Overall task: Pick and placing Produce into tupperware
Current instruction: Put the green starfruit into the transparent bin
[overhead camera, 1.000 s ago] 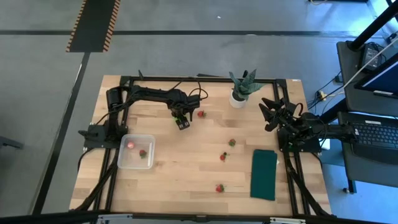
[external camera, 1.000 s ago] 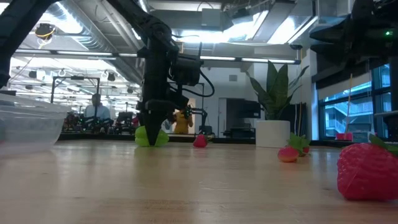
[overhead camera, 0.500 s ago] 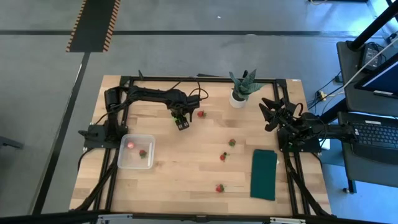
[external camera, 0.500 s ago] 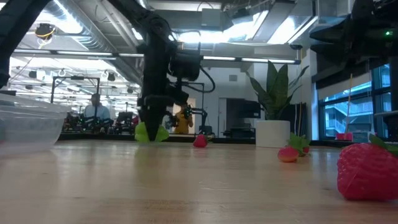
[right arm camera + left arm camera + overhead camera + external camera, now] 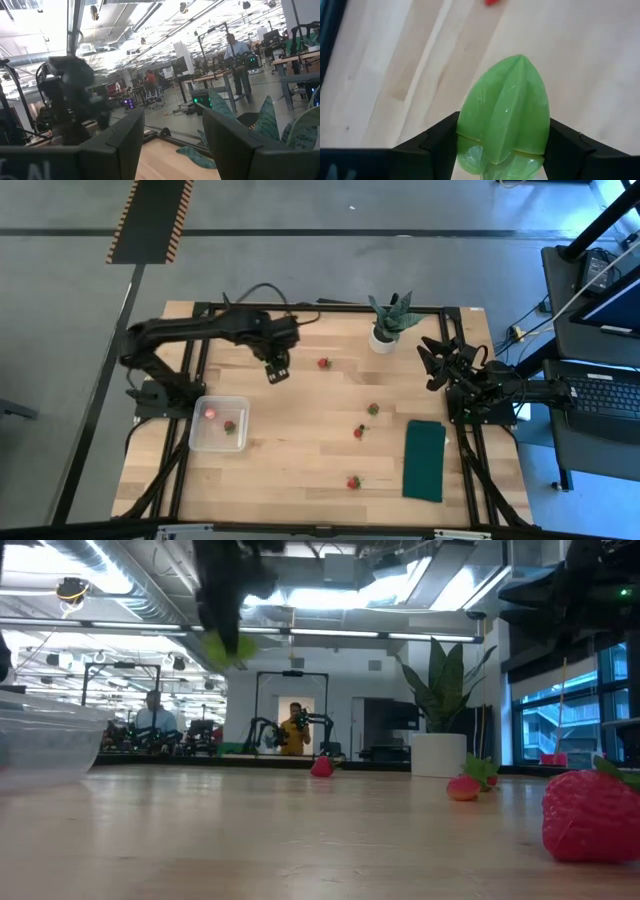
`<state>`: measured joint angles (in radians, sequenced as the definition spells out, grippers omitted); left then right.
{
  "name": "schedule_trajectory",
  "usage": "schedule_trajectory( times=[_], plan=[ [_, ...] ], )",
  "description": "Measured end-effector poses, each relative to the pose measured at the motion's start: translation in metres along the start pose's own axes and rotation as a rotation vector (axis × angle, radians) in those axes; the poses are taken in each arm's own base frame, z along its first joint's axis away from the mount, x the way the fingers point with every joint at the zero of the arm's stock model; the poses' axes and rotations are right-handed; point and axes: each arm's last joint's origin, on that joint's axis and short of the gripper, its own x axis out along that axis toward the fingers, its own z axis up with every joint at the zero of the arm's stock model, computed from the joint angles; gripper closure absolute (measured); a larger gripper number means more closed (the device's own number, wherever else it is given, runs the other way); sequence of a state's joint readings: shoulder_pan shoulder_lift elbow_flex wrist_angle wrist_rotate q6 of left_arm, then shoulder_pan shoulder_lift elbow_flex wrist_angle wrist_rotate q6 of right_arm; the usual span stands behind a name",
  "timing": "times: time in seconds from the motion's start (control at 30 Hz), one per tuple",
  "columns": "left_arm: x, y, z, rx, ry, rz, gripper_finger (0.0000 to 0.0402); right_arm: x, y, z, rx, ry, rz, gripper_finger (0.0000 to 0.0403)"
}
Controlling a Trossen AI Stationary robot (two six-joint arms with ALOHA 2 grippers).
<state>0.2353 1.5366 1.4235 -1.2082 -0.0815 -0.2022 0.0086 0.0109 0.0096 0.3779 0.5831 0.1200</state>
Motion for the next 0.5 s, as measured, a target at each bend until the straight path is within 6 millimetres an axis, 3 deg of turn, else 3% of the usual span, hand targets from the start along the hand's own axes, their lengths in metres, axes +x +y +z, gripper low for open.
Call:
schedule_trajectory(
  times=[0.23,0.37,0.5],
  plan=[
    [-0.066,-0.01,-0.041,-0.118,-0.053,-0.118,0.0174,0.0,0.0,0.0,0.001,0.0,0.0,0.0199],
    [-0.086,-0.015,-0.068,-0.253,-0.022,-0.139,0.0173,0.0,0.0,0.0,0.001,0.0,0.0,0.0199],
    [-0.093,-0.024,-0.088,-0.368,0.065,-0.115,0.0176,0.0,0.0,0.0,0.001,0.001,-0.001,0.0199]
  ],
)
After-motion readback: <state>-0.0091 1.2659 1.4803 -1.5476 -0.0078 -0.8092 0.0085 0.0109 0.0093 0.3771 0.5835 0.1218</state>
